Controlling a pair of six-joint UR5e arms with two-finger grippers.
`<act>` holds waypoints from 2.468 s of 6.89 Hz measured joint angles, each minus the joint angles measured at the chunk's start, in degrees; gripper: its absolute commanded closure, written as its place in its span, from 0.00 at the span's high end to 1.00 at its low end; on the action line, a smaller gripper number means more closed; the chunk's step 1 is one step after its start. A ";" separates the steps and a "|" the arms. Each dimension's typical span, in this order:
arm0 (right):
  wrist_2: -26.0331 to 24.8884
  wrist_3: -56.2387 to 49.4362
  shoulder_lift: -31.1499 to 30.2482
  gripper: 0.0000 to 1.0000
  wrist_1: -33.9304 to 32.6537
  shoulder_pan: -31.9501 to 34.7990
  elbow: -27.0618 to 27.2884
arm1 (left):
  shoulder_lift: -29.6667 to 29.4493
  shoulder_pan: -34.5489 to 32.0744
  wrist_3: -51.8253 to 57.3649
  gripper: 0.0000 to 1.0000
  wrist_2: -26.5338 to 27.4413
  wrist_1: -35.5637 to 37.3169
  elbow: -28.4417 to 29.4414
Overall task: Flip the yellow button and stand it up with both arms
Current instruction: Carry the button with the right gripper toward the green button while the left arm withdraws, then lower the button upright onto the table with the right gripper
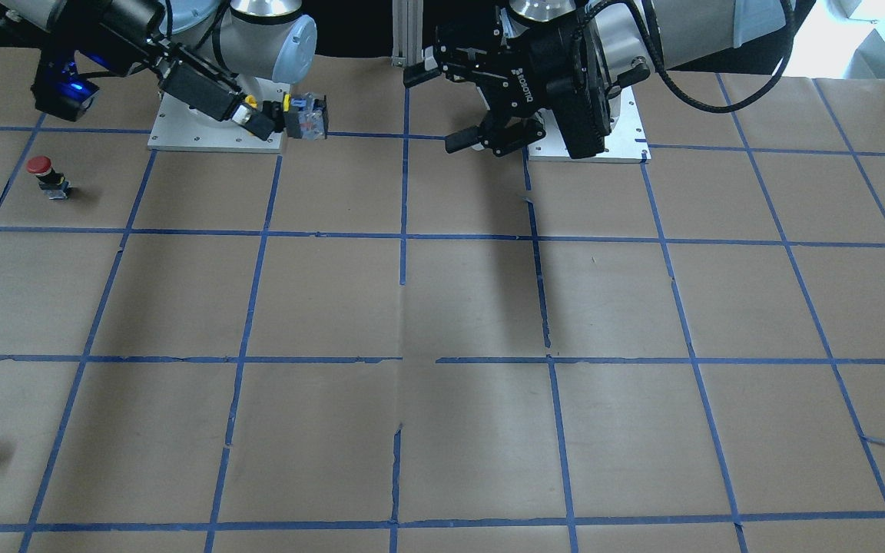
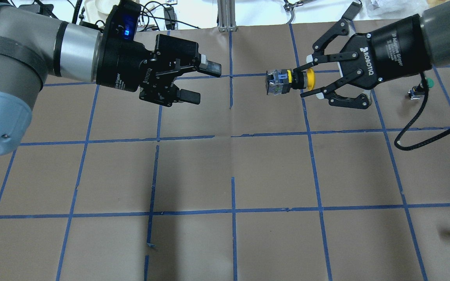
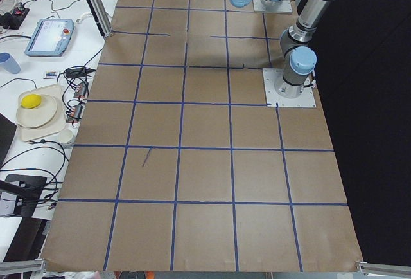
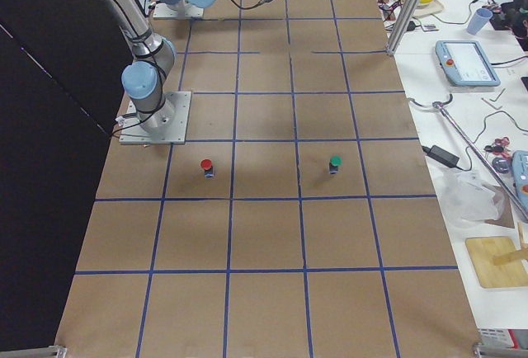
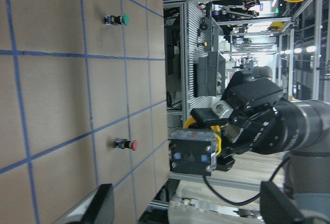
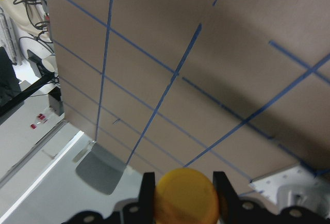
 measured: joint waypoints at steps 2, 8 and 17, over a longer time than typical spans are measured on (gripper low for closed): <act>-14.72 -21.68 1.85 0.16 -0.45 -2.48 0.10 | -1.44 0.21 -2.00 1.00 15.07 3.43 0.74; -31.76 -80.26 4.07 0.15 -23.52 -13.40 13.48 | -4.65 -2.59 -1.52 1.00 59.61 5.00 7.81; -24.46 -145.46 12.09 0.12 -34.80 -32.31 18.29 | -6.60 -2.82 -2.10 1.00 59.78 4.49 10.90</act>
